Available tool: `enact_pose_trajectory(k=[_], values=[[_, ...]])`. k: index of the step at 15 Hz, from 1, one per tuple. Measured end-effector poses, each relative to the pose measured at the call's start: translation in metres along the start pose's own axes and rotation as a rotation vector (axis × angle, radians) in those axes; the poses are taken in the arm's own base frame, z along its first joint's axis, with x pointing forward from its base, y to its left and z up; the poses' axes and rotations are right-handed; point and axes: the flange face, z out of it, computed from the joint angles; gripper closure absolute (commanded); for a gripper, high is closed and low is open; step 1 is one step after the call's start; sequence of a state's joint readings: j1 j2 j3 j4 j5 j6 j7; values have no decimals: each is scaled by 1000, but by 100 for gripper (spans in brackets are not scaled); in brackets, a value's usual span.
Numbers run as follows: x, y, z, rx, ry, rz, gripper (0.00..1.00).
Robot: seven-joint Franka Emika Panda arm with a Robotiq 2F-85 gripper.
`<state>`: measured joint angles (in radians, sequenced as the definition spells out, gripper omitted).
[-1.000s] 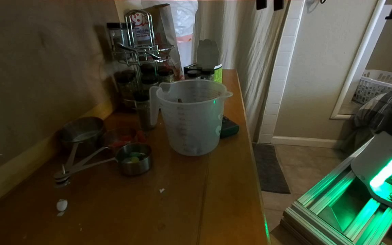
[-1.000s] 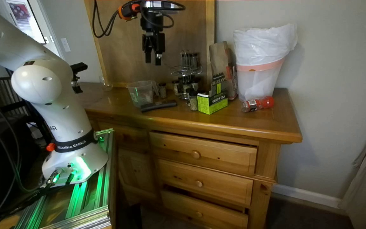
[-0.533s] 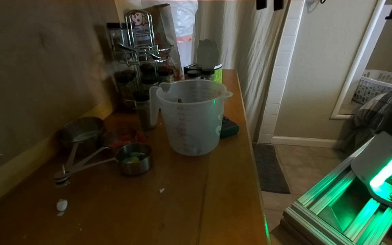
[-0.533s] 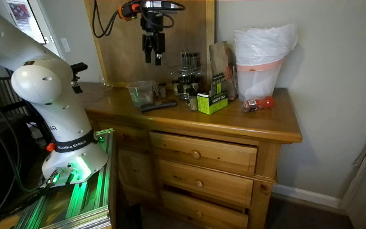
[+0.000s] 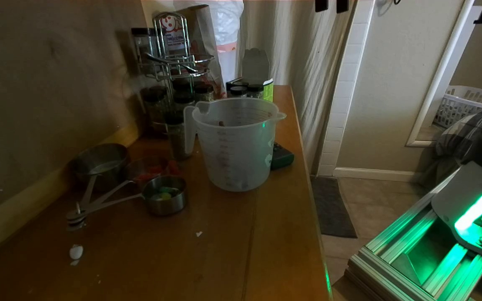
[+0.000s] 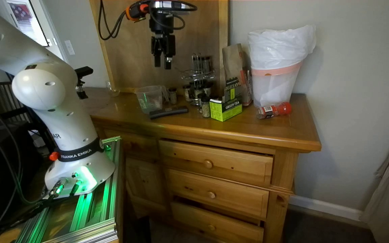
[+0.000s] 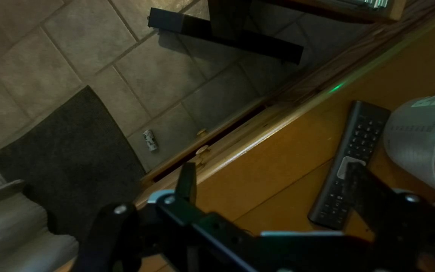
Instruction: Put the bottle upright
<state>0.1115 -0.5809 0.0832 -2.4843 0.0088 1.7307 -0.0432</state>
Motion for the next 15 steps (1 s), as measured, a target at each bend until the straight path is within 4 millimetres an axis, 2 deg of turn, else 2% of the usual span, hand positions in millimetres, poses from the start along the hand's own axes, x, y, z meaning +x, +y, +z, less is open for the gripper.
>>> enact_pose_trajectory(k=[3,5,8,12,15], values=[[3,6,-5,-5,43,-30,0],[4,25,-14,-11,100,-86,0],[4,77,-32,1,196,-117,0],[10,154,-54,76,380,25,0],[26,189,-56,199,470,135,0]])
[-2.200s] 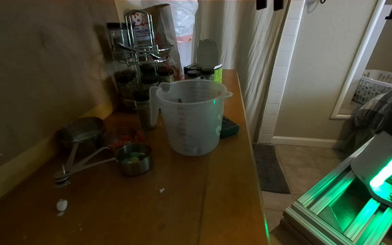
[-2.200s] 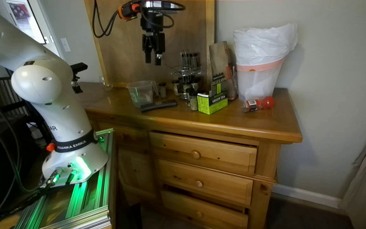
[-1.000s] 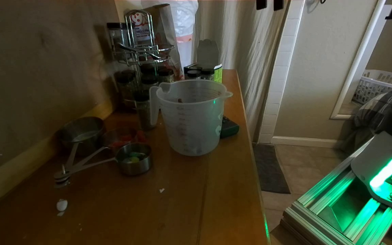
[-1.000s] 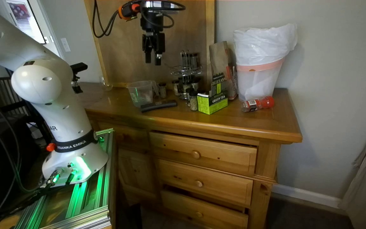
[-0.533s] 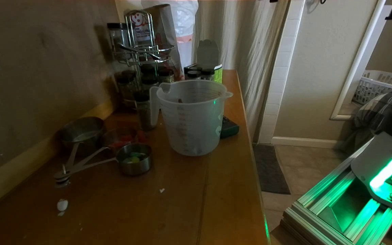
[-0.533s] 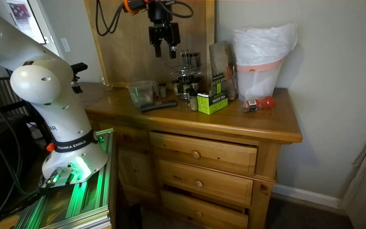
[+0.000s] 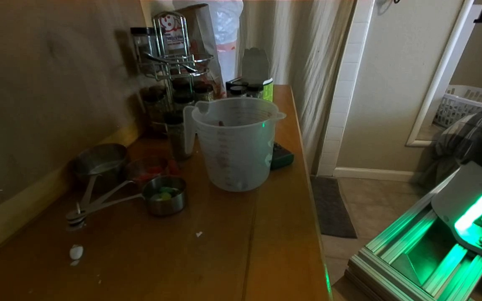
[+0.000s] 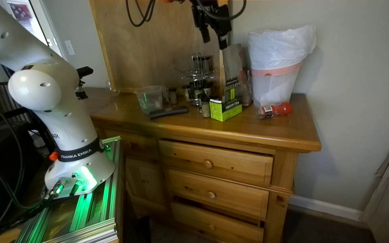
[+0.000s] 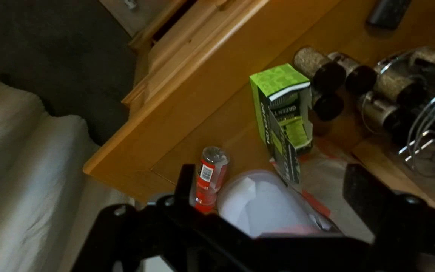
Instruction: Put the bottle upright
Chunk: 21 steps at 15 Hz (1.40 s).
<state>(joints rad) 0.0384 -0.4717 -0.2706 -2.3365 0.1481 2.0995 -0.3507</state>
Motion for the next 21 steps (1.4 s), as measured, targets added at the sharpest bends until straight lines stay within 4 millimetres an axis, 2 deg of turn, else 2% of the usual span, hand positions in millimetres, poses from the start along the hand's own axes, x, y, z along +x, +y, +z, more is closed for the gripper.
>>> enact_pose_trajectory(k=[2,9,12,15,18,19,21], values=[[3,5,5,3,-8,7,0],[4,0,3,0,-5,-4,0],[12,7,16,-7,-32,39,0],[40,34,46,-16,-84,86,0],[77,61,78,-22,-119,97,0],[94,64,90,-26,-131,86,0],[123,59,113,-35,-160,57,0]])
